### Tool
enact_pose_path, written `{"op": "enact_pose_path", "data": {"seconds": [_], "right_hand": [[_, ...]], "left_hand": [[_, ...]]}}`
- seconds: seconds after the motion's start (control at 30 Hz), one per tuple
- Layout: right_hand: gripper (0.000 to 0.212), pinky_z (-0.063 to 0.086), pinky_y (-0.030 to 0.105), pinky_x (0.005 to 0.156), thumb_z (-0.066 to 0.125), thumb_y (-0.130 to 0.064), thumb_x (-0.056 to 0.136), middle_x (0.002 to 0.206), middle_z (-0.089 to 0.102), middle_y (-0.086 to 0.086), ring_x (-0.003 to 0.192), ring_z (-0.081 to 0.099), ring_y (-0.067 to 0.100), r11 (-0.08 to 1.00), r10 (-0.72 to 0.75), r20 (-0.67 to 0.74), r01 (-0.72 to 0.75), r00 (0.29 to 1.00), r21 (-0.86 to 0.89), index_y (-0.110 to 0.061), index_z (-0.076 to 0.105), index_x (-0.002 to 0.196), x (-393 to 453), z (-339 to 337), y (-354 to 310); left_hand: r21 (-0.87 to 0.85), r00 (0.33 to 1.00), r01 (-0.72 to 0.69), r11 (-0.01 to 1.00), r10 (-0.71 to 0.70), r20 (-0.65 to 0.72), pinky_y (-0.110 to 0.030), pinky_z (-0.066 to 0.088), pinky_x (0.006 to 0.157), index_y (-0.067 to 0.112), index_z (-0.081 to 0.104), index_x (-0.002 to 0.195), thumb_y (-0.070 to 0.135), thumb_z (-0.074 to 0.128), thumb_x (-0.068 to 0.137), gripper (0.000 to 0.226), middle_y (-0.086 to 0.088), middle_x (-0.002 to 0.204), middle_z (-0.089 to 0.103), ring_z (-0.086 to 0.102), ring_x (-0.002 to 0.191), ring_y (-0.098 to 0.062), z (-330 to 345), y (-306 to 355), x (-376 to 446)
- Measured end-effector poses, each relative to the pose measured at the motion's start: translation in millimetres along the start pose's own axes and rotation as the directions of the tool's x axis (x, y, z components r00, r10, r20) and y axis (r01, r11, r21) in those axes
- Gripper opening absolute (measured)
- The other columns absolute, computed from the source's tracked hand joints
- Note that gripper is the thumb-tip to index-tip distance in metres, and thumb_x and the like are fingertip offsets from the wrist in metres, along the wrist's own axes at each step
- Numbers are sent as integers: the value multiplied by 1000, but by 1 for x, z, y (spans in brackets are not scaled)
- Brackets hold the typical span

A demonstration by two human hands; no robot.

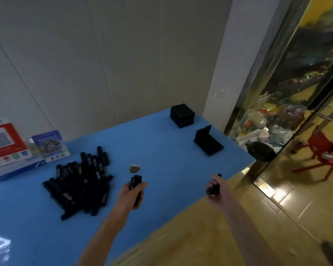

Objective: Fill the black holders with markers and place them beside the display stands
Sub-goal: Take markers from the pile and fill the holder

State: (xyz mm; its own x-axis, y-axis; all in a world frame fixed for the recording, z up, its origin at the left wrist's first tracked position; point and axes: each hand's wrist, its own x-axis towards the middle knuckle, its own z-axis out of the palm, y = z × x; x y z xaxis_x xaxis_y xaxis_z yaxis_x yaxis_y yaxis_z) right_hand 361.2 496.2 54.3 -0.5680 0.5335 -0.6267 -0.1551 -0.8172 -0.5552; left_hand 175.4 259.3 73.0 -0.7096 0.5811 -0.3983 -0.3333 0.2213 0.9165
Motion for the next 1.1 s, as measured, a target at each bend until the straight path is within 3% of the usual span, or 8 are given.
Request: {"op": "enact_pose_path", "data": {"seconds": [0.13,0.23,0.3,0.37,0.5,0.7,0.93,1.1], "right_hand": [[36,42,24,37,59,-20,98,50,43,-1,38,45,11,989,53,-35,-57,998,-139,-16,41,67,4,-45,-43],[30,38,22,36,63,-14,95,52,42,0,38,41,11,921,119,-73,-138,990,-365,-13,46,71,8,-63,-70],[19,38,24,41,62,-4,93,57,46,4,43,42,14,852,91,-52,-105,994,-512,-9,50,80,12,-65,-86],[8,39,25,43,61,0,92,64,49,7,48,44,15,830,69,-8,-62,998,-555,-5,55,94,18,-64,-100],[22,40,24,46,60,-5,95,79,52,10,58,48,14,778,69,92,4,993,-628,-8,61,116,39,-55,-124],[22,30,22,45,58,-5,95,80,52,5,63,49,9,666,167,246,75,955,-742,-9,67,114,88,-34,-156],[53,26,25,47,39,17,76,87,60,8,66,52,11,510,267,340,167,902,-844,-10,68,111,134,-7,-182],[60,25,26,47,35,19,70,86,61,7,68,53,9,494,329,426,231,843,-838,-11,65,112,159,8,-200]], "left_hand": [[13,1000,10,1000,-10,24,-30,33,45,8,51,80,16,67,93,22,-7,59,50,43,46,-17,72,-3,-4],[6,1000,17,1000,-17,26,-31,34,47,6,53,84,17,66,94,20,-7,59,52,44,49,-18,116,-1,-3],[-2,1000,16,1000,-16,21,-31,34,48,6,54,87,18,66,94,19,-7,60,53,45,50,-19,140,2,1],[-5,1000,17,1000,-17,10,-32,35,48,5,54,88,18,66,94,19,-6,61,55,46,51,-19,160,5,8],[-12,1000,26,1000,-26,-12,-30,36,47,5,55,87,17,66,94,18,-4,61,55,47,50,-16,192,12,33],[-38,999,14,999,-15,-41,-28,32,46,8,54,88,20,67,94,19,0,60,50,43,51,-13,229,19,93],[-103,998,7,995,-13,-59,-26,25,44,9,69,95,22,78,85,19,1,56,43,37,47,-12,264,29,150],[-92,992,-33,995,21,-128,-24,25,42,10,72,97,19,83,80,22,3,54,43,34,44,-11,278,38,170]]}}
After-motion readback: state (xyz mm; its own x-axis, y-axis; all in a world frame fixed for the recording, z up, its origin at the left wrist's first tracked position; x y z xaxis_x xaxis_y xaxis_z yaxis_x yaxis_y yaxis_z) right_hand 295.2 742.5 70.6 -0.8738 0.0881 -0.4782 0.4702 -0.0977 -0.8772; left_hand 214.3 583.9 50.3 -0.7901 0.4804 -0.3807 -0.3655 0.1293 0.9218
